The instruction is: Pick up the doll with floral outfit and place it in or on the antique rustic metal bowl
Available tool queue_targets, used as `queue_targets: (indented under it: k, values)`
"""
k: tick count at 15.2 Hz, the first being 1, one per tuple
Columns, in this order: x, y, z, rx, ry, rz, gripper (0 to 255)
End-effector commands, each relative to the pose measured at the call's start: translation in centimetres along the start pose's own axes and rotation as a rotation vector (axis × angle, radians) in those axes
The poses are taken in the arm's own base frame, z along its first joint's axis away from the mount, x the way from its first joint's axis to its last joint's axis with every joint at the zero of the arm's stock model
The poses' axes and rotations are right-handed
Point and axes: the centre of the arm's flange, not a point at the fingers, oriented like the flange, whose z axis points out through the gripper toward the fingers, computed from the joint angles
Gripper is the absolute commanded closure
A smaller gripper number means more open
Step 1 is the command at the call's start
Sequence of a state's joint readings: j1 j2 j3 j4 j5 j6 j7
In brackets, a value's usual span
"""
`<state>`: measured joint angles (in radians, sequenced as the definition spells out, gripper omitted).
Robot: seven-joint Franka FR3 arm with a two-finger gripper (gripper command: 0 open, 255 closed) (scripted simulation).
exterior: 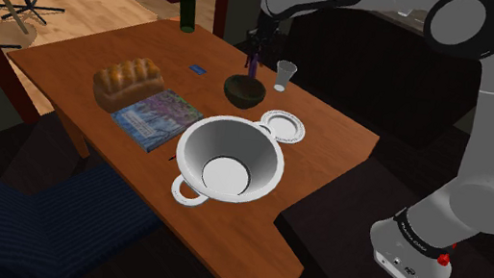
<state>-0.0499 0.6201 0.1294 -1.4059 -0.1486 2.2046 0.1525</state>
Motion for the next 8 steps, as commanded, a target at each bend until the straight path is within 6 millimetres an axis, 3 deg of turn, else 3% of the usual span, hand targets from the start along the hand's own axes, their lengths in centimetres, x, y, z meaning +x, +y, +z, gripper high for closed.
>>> queue_targets:
  k: [1,8]
  values:
    - [-0.2,0.0,0.9,0.000,0.001,0.000,255]
    - [-1.0,-0.2,5.0,0.000,0.001,0.000,255]
